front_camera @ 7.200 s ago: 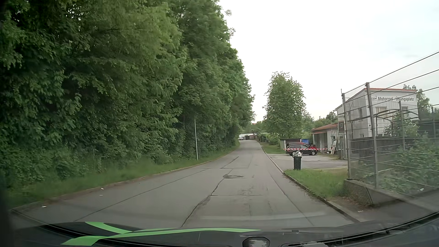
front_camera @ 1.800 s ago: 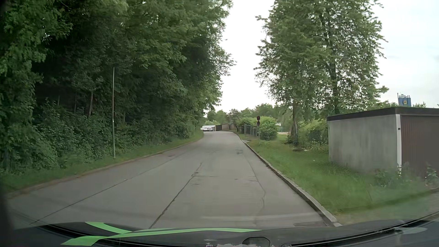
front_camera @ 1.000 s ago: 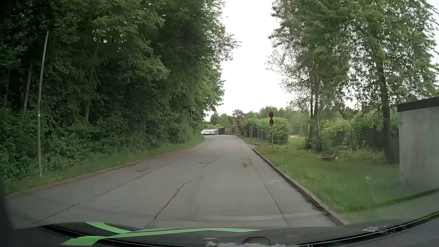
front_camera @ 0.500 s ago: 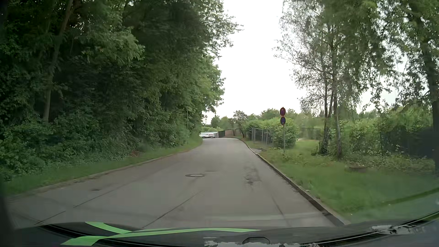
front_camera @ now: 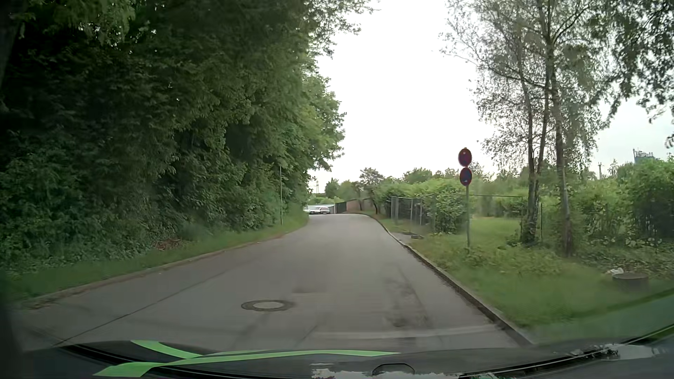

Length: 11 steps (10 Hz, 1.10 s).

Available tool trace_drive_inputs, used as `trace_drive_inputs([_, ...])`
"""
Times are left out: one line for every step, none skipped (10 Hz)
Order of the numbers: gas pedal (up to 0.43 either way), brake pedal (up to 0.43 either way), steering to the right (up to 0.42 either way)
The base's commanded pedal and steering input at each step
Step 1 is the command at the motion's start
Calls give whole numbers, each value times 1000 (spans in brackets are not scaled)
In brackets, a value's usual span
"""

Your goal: Follow the waypoints while adhering to traffic rules and regulations

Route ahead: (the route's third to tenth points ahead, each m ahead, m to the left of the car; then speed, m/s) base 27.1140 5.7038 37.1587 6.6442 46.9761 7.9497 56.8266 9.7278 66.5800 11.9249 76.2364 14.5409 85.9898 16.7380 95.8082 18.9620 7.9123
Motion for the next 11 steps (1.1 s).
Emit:
trace_drive_inputs([59,0,-4])
trace_drive_inputs([59,0,-3])
trace_drive_inputs([59,0,-3])
trace_drive_inputs([59,0,-3])
trace_drive_inputs([59,0,-3])
trace_drive_inputs([59,0,-2])
trace_drive_inputs([59,0,-2])
trace_drive_inputs([59,0,-2])
trace_drive_inputs([59,0,-2])
trace_drive_inputs([59,0,-2])
trace_drive_inputs([59,0,-3])
